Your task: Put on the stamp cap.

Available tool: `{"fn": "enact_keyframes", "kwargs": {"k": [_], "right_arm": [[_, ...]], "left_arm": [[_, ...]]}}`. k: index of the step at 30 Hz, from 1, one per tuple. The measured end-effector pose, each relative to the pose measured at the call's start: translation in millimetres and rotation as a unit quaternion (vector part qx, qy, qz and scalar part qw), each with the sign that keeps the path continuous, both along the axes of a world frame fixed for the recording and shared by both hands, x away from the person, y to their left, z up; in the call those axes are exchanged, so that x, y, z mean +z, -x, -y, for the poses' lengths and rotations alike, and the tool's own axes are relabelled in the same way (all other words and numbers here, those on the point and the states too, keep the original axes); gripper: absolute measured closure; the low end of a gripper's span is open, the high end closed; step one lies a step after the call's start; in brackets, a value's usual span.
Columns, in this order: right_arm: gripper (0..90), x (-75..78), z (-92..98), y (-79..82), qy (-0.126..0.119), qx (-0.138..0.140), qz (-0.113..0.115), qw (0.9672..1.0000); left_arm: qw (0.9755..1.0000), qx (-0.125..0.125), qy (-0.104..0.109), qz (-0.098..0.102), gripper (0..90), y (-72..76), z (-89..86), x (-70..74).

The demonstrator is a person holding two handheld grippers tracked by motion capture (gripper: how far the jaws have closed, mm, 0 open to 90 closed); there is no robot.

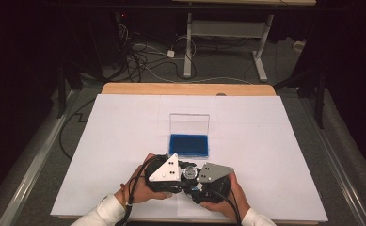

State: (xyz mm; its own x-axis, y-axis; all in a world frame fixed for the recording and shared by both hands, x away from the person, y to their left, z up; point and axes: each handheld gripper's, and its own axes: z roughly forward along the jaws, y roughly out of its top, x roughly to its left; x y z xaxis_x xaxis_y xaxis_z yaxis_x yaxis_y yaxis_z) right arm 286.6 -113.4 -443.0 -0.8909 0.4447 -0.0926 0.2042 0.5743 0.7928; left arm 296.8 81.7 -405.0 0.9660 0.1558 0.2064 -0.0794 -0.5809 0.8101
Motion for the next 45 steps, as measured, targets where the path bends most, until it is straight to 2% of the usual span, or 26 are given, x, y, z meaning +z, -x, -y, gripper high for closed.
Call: {"fn": "enact_keyframes", "kwargs": {"k": [3, 5, 6, 8, 10, 12, 16, 20, 23, 35, 37, 42, 45], "right_arm": [[38.4, -0.8, -0.5, -0.5, 0.01, 0.001, 0.008, 0.9999], [38.3, -0.2, -0.1, -0.3, 0.007, -0.003, 0.012, 0.9999], [38.3, 0.1, -0.1, -0.9, 0.013, -0.002, 0.015, 0.9998], [38.3, 0.5, 1.6, -1.8, 0.017, -0.006, 0.029, 0.9994], [38.2, -0.4, 2.1, -2.6, 0.019, 0.0, 0.024, 0.9995], [38.2, -2.1, 2.0, -2.8, 0.018, -0.003, 0.026, 0.9995], [38.0, -3.8, 1.7, -4.2, 0.016, 0.0, 0.021, 0.9997], [37.8, -3.3, 2.8, -4.8, 0.007, -0.003, 0.023, 0.9997], [37.8, -3.8, 2.4, -5.0, 0.006, -0.008, 0.021, 0.9997], [35.0, -4.0, 4.7, -6.4, -0.009, 0.0, 0.015, 0.9998], [33.0, -4.1, 4.2, -6.1, -0.004, 0.003, 0.018, 0.9998], [34.1, -4.4, 3.0, -5.1, -0.003, 0.01, 0.014, 0.9998], [36.8, -4.2, 2.5, -4.7, 0.002, 0.014, 0.02, 0.9997]], "left_arm": [[1.0, 0.004, -0.004, 0.0, 54.5, -0.7, -0.5, 0.2], [0.9999, 0.006, -0.004, -0.007, 54.5, -3.1, -2.7, 1.5], [0.9999, 0.011, -0.004, -0.008, 54.5, -4.3, -3.6, 1.9], [0.9998, 0.01, 0.0, -0.017, 54.5, -6.6, -4.8, 1.8], [0.9997, 0.015, 0.003, -0.02, 54.4, -7.0, -4.4, 0.4], [0.9997, 0.012, -0.004, -0.02, 54.4, -7.6, -3.4, 0.3], [0.9996, 0.017, -0.003, -0.022, 54.4, -7.9, -3.0, -0.3], [0.9994, 0.021, 0.006, -0.026, 54.4, -9.1, -4.3, 0.6], [0.9992, 0.025, 0.006, -0.03, 54.4, -10.4, -5.1, 0.2], [0.9991, 0.024, 0.009, -0.033, 54.4, -11.9, -6.1, 0.9], [0.9991, 0.024, 0.011, -0.034, 54.4, -12.2, -6.4, 0.9], [0.9991, 0.022, 0.011, -0.035, 54.4, -12.0, -6.3, 1.3], [0.999, 0.021, 0.013, -0.037, 54.4, -12.3, -6.8, 2.0]]}}
